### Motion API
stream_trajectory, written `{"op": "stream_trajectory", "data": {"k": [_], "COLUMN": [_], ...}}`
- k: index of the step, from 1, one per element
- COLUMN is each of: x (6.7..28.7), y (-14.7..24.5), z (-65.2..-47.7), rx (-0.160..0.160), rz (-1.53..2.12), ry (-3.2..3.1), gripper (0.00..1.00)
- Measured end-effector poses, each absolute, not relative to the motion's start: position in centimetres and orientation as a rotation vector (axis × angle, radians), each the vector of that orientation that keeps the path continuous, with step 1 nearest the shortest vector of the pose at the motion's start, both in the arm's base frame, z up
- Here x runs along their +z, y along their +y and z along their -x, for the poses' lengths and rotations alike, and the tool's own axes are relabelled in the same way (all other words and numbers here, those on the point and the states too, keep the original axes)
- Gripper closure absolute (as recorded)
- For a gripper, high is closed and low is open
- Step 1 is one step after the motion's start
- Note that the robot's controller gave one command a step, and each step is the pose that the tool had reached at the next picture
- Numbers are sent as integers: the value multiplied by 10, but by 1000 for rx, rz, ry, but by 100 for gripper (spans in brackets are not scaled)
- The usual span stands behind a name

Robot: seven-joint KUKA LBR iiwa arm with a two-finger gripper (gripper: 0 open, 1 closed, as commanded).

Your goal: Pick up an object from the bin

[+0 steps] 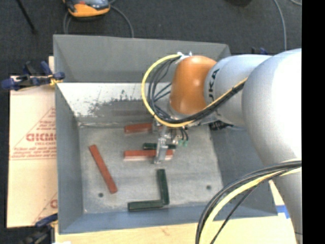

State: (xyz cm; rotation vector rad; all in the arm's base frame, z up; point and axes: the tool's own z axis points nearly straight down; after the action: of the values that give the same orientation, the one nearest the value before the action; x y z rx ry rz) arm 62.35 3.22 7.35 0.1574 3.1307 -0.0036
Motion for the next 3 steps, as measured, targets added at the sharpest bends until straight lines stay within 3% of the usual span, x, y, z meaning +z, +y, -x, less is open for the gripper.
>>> {"op": "stream_trajectory", "data": {"k": [1,2,3], "x": [71,71,118], "y": [58,58,46], "z": [-602,-602,-589], "rx": [0,-1,1], "rz": [461,462,471], "ry": [3103,3103,3111], "gripper": [100,100,100]}}
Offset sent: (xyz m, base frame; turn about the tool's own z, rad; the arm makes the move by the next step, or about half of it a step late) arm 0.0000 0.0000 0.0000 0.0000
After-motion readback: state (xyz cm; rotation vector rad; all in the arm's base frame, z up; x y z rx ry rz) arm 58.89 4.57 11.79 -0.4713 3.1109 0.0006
